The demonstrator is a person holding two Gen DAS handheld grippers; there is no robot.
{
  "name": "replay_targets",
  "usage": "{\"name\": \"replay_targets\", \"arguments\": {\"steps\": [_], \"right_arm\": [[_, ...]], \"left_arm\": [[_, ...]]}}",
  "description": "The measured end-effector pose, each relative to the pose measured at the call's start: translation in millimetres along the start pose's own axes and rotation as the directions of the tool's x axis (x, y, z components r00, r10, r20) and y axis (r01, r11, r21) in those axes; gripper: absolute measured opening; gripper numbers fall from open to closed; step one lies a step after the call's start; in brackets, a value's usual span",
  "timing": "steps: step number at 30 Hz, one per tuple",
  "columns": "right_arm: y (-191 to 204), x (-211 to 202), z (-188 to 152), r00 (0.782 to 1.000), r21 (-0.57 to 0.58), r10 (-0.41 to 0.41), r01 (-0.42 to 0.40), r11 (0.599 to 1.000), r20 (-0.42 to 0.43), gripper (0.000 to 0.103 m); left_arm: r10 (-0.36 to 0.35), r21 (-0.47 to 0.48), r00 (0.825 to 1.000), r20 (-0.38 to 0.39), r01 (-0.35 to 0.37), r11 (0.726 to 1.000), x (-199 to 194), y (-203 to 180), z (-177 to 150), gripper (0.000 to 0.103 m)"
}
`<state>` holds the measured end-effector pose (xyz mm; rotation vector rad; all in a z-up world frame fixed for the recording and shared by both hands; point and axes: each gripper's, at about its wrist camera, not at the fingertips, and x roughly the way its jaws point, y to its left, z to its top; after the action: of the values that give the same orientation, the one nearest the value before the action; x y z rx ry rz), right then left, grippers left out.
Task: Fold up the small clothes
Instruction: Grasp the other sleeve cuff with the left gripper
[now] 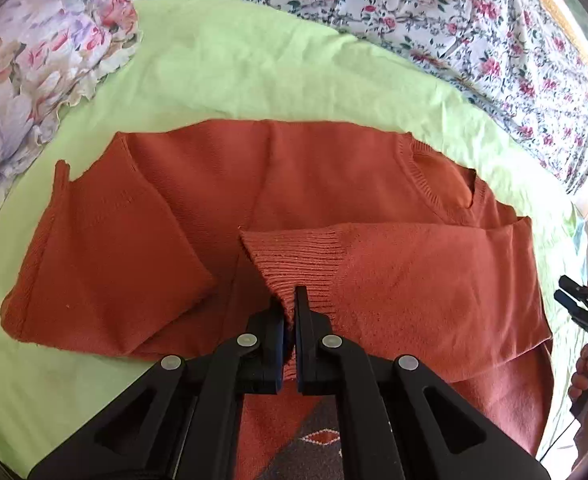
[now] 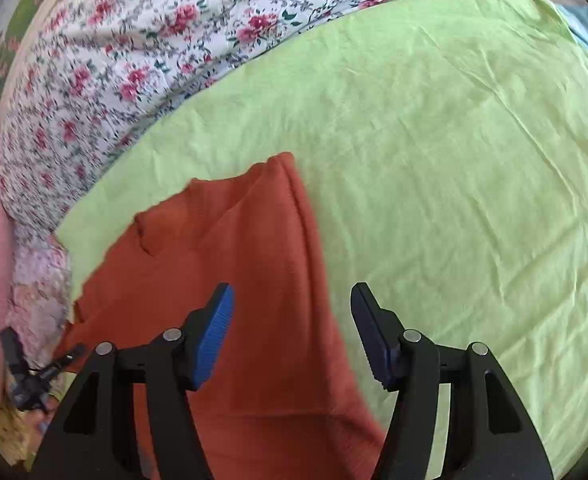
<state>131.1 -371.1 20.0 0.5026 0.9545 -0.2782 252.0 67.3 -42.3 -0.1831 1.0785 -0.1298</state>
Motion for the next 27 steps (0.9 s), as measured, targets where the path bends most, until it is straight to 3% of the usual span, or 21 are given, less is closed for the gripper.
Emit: {"name": "replay_targets", "arguments": {"steps": [5,6,7,8,12,16,19,20,21,27], "right_arm": [[-0.2,50.9,12.1,0.988,-0.069,-0.088,0.080,0.994,-0.130,0.062],[0.5,60.8,11.1,0.983,-0.085,-0.102,0.090,0.992,-0.151,0.058],[5.2,62.2,10.6,0.985,-0.130,-0.112,0.095,0.987,-0.134,0.041],[10.9,61.9,12.5,0.985,-0.182,-0.115,0.090,0.979,-0.129,0.010],[-1.4,41.3,27.2,0.991,-0.135,-0.114,0.104,0.985,-0.068,0.010],[-12.6,61.3,25.7,0.982,-0.139,-0.143,0.126,0.982,-0.120,0.012],[-5.4,46.1,28.8,0.979,-0.128,-0.187,0.175,0.976,-0.083,0.036],[-2.8,34.6,28.3,0.983,-0.118,-0.173,0.165,0.979,-0.056,0.046],[-5.2,25.0,22.7,0.989,-0.109,-0.143,0.138,0.984,-0.036,0.049],[12.4,-7.0,-9.5,0.999,-0.093,0.006,-0.010,0.996,-0.041,0.049]], "left_arm": [[0.003,0.018,1.000,-0.017,-0.002,1.000,4.0,-3.9,-3.0,0.002],[0.003,0.023,1.000,-0.017,-0.003,1.000,4.2,-5.0,-3.7,0.002],[0.006,0.027,1.000,-0.015,-0.006,1.000,3.7,-6.2,-3.8,0.002],[0.001,0.031,1.000,-0.010,-0.001,1.000,2.8,-7.8,-3.2,0.002],[-0.001,0.061,1.000,-0.012,0.001,0.998,9.2,-14.9,-2.2,0.002],[0.045,0.059,0.996,-0.076,-0.041,0.997,29.1,-6.0,-9.1,0.010],[-0.006,0.017,0.998,-0.067,0.007,1.000,13.9,4.1,-13.2,0.016],[-0.005,0.016,0.998,-0.067,0.006,1.000,9.4,6.9,-15.5,0.018],[-0.003,0.013,0.998,-0.068,0.004,1.000,4.8,9.8,-18.3,0.018],[-0.010,-0.036,0.999,-0.048,0.008,0.999,-27.7,33.4,-39.9,0.020]]}}
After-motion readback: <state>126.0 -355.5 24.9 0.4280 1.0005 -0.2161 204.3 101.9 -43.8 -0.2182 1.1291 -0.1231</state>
